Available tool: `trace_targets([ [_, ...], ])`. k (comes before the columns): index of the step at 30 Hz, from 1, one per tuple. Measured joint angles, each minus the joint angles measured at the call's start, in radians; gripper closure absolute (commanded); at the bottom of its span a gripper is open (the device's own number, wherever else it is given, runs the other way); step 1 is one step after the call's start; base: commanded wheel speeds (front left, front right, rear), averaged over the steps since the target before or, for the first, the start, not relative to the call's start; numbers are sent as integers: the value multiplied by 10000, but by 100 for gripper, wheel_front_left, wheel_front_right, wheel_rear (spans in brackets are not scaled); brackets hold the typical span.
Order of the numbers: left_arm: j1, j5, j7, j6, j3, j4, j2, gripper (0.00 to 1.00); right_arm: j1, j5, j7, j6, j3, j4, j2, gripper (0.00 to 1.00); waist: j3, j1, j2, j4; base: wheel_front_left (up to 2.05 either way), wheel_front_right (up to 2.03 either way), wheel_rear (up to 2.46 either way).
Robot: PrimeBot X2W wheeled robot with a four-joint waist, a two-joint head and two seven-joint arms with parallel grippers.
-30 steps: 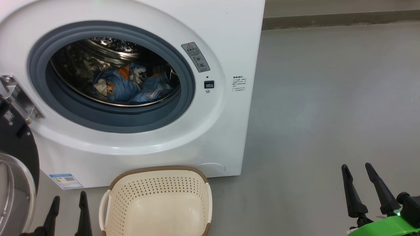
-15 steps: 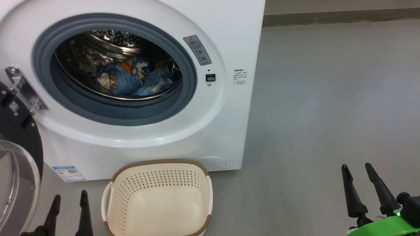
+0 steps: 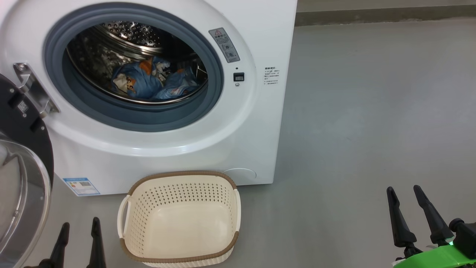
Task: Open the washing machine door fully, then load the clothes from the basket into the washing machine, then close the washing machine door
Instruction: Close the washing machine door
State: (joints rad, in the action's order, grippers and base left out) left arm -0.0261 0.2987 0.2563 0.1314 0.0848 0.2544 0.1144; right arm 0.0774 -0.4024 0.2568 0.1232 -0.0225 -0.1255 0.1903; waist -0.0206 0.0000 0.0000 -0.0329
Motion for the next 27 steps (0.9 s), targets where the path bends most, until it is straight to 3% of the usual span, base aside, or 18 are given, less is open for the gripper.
trace_targets([
  [14,-11,0,0,0,-56,-159,-69,0,0,2,0,0,-81,67,8,0,31,0,0,397,0,0,0],
  [27,-407,-8,-2,0,416,-261,-391,0,-62,-15,-2,0,-957,0,104,0,93,0,0,1958,0,0,0],
])
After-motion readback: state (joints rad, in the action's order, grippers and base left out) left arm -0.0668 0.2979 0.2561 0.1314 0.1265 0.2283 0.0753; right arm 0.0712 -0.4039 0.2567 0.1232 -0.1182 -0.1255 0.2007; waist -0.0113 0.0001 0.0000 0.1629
